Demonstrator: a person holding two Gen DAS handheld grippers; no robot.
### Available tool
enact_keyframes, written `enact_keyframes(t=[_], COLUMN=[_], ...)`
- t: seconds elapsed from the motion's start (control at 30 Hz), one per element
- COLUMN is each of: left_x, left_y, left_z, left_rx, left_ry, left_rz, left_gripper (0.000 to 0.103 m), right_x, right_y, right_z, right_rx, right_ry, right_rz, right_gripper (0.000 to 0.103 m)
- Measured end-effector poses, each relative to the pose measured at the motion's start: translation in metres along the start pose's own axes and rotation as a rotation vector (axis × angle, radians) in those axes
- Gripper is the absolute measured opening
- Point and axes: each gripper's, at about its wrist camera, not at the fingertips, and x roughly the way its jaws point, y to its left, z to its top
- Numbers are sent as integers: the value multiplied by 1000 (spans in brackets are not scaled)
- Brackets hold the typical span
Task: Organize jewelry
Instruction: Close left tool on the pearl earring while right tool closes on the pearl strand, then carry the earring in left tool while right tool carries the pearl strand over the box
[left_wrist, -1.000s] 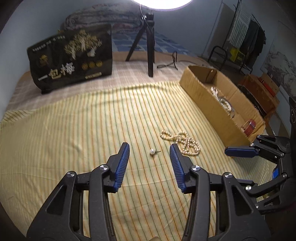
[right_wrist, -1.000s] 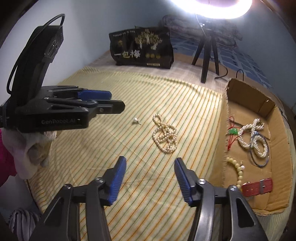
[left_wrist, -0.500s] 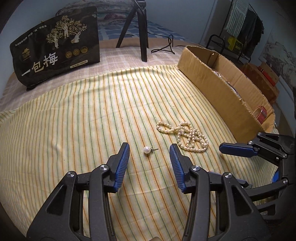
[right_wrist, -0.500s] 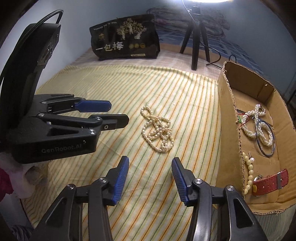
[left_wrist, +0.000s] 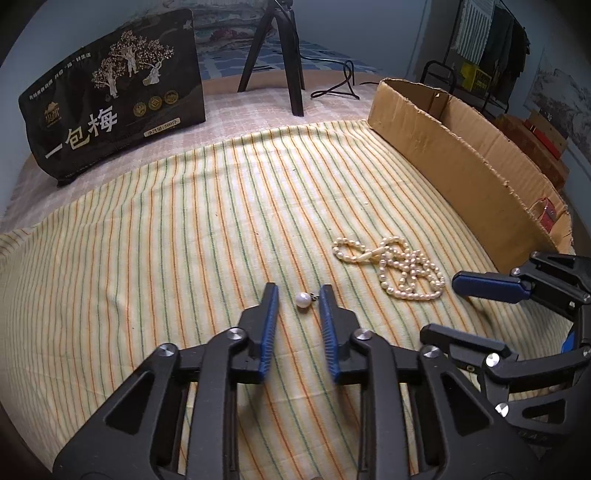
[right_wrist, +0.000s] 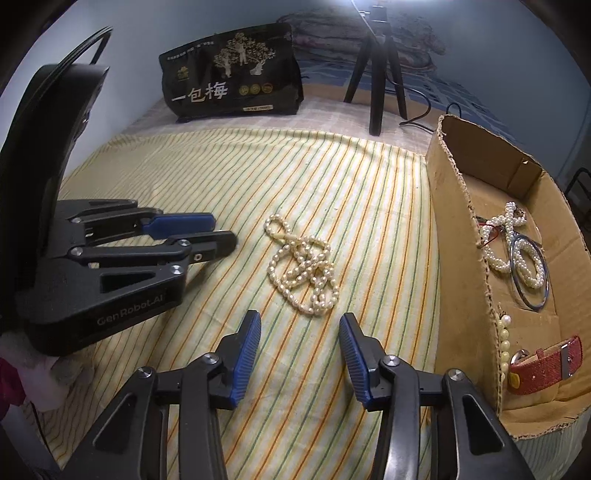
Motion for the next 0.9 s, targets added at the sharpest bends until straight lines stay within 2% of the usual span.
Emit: enact_keyframes(t=[0.07,0.57,0.67,0.8,0.9], left_x=[0,-6,-8,-12,-16], left_y=[3,22,27,31,34], left_z=[0,-6,-7,-10,-12], left_rx=[-3,-29,-39,-47,-64], left_ry=[1,-5,-2,-1,0], left_rz=[5,26,32,45,47], left_gripper=[12,11,11,11,11], right_x=[2,20,23,24,21], right_y=[0,1,2,2,3], right_z=[3,22,24,26,26], right_rx=[6,0,5,7,7], right_ry=[-2,-11,-15,-14,-10], right_rz=[-8,-41,-35,-23,-12], right_gripper=[46,46,36,14,7])
